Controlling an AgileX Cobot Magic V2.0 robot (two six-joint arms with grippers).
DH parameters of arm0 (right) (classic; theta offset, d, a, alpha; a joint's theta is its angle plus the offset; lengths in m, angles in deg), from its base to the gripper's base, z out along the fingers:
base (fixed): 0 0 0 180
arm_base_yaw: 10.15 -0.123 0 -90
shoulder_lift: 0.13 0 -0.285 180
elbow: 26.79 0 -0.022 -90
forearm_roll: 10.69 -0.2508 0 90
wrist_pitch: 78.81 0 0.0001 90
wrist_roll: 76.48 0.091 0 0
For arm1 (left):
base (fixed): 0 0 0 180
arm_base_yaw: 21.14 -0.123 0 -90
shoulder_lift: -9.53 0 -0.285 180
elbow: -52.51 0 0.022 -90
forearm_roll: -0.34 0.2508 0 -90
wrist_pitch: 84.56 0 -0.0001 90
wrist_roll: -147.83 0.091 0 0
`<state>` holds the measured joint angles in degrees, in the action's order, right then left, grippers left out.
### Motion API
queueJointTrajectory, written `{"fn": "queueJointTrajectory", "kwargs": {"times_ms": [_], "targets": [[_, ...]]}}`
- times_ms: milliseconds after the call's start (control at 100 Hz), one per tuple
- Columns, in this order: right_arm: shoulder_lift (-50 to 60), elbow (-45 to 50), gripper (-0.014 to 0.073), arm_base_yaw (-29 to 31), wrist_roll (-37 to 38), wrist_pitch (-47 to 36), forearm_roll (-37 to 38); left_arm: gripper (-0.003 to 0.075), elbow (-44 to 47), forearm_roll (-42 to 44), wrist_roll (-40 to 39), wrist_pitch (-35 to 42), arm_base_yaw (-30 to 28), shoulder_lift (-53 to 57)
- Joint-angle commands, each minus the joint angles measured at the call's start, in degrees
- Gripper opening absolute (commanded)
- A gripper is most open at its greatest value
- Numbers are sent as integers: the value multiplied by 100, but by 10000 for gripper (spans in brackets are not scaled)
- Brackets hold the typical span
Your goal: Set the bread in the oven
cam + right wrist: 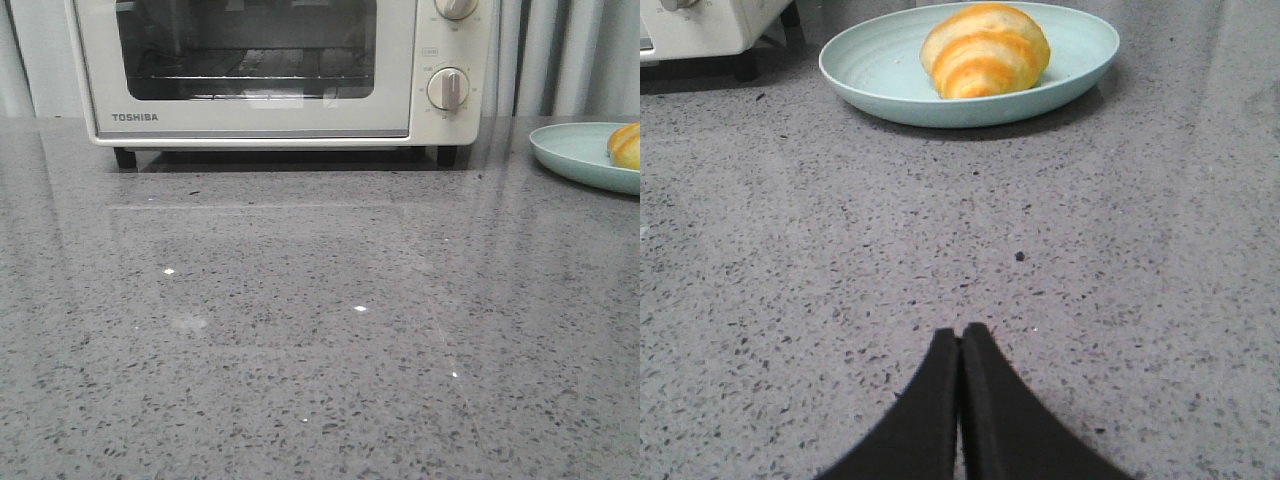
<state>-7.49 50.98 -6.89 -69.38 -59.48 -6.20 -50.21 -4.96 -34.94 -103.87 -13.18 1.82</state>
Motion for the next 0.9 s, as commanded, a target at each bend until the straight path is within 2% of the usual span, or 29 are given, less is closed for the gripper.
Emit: {"fn": "queueJointTrajectory", "kwargs": {"times_ms": [0,810,890], "targets": [[118,147,-48,45,-25,-131,-42,-22,123,-52,-52,310,-12,164],[118,147,-48,45,-25,-168,34,-21,123,-52,-52,333,-12,164],[118,147,-48,45,-25,-420,49,-21,123,-151,-52,657,-12,164]]}}
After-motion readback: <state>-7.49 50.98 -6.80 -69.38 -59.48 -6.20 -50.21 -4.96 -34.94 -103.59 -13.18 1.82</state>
